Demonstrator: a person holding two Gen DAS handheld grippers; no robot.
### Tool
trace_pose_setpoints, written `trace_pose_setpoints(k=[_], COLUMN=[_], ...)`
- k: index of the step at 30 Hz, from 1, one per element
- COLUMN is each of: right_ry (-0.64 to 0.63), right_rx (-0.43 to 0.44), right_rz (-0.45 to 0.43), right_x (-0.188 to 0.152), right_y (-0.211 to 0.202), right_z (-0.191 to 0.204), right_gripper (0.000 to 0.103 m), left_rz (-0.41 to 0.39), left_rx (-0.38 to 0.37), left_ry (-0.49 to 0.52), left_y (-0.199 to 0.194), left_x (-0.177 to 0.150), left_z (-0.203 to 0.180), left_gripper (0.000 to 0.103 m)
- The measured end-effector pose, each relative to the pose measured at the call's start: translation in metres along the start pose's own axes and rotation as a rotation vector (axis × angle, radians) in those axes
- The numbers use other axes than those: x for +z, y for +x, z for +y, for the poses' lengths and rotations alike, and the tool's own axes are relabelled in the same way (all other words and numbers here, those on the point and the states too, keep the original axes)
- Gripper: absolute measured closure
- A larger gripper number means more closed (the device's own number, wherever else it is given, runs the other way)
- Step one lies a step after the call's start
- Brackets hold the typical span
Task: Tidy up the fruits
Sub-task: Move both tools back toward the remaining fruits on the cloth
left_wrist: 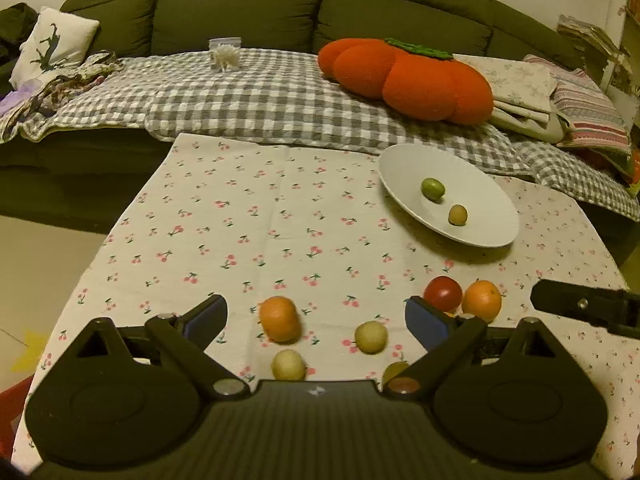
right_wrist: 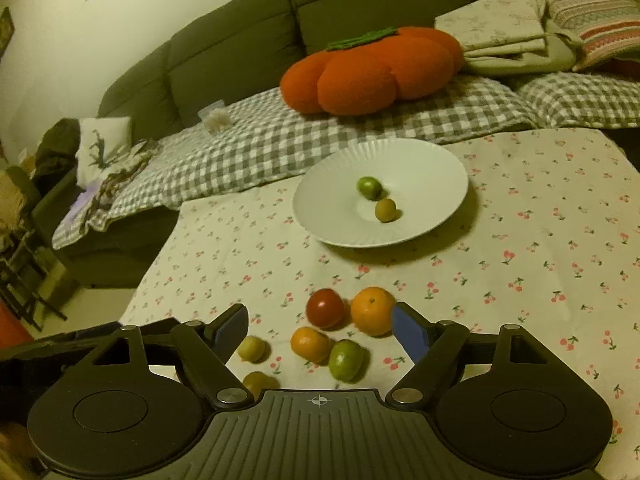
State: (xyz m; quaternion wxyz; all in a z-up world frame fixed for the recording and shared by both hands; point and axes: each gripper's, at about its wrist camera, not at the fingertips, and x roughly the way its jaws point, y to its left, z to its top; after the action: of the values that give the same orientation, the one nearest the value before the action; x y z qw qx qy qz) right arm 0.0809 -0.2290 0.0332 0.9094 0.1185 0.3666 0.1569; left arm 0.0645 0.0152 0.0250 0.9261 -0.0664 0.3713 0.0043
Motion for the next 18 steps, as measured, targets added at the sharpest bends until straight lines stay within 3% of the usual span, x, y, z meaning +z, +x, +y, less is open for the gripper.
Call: trace_pose_setpoints(k=[18], right_ry=[-0.073], right_rx=[0.003], right_rz=[0.036], right_x=[-0.011], right_y=[0.006], right_z=[0.01], right_gripper=[0.023], left_rz=[0.041], left_rx=[-0.02], left_ry=[-0.074], left_y=[0.008], left_x=[-0.011], left_z=[0.027], left_gripper=[0.008])
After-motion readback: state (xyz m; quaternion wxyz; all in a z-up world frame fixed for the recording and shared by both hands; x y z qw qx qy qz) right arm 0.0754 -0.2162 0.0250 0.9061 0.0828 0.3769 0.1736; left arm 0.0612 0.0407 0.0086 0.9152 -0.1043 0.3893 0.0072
